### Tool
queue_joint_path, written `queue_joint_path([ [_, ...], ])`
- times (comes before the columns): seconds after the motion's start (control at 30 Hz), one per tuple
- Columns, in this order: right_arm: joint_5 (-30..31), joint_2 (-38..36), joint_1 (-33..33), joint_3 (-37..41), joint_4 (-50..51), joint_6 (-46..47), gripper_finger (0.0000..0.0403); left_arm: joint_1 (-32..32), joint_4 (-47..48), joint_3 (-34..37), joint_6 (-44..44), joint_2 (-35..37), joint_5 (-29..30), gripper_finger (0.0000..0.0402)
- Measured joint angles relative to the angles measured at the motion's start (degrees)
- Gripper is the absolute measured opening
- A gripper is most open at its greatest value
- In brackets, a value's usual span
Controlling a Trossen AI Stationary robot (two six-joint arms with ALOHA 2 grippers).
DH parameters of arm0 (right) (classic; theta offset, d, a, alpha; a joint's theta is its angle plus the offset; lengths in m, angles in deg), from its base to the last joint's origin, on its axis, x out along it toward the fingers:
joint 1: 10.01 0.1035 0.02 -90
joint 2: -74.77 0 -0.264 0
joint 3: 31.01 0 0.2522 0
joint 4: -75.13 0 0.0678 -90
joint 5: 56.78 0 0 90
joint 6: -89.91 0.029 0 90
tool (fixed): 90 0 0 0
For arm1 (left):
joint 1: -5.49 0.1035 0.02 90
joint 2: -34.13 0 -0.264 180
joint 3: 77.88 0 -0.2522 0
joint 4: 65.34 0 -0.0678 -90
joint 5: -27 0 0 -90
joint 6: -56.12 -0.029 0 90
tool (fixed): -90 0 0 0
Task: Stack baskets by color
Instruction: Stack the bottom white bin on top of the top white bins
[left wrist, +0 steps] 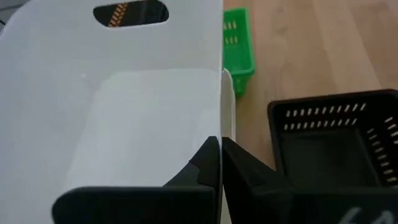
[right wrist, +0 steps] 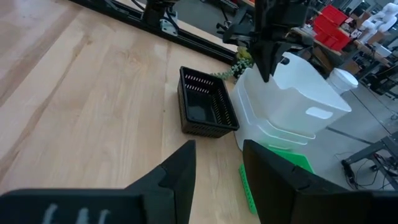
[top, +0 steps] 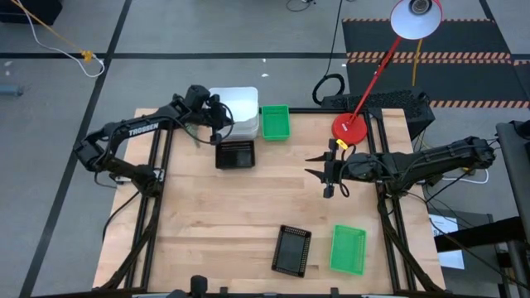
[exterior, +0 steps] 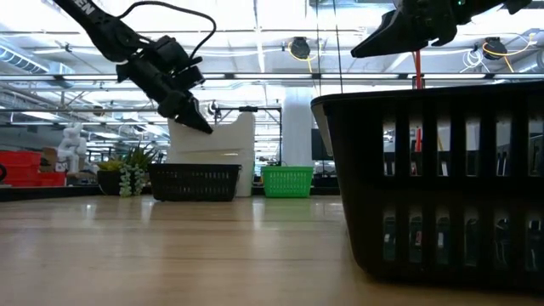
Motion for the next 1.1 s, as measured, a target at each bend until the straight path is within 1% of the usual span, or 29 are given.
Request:
queue_joint_path([
  [0.13,0.0,0.0,0.0,0.0,0.0,0.0,0.0125,0.4,-0.2,1.1,0.1,0.0,0.5,0.0011],
  [0.33,0.0,0.0,0.0,0.0,-0.5,0.0,0.0125,0.3,-2.0,2.3,1.0,0.0,0.4,0.0004],
  [0.6,0.0,0.0,0.0,0.0,-0.6,0.0,0.0125,-0.5,-3.5,2.8,2.0,0.0,0.5,0.0038],
  [0.97,0.0,0.0,0.0,0.0,-0.6,0.0,0.0125,-0.5,-3.6,2.8,1.0,0.0,0.6,0.0042],
  [1.03,0.0,0.0,0.0,0.0,-0.6,0.0,0.0125,-0.5,-3.9,2.8,0.9,0.0,1.5,0.0045],
  [1.1,0.0,0.0,0.0,0.0,-0.6,0.0,0.0125,-0.7,-4.3,2.8,0.8,0.0,3.3,0.0056],
])
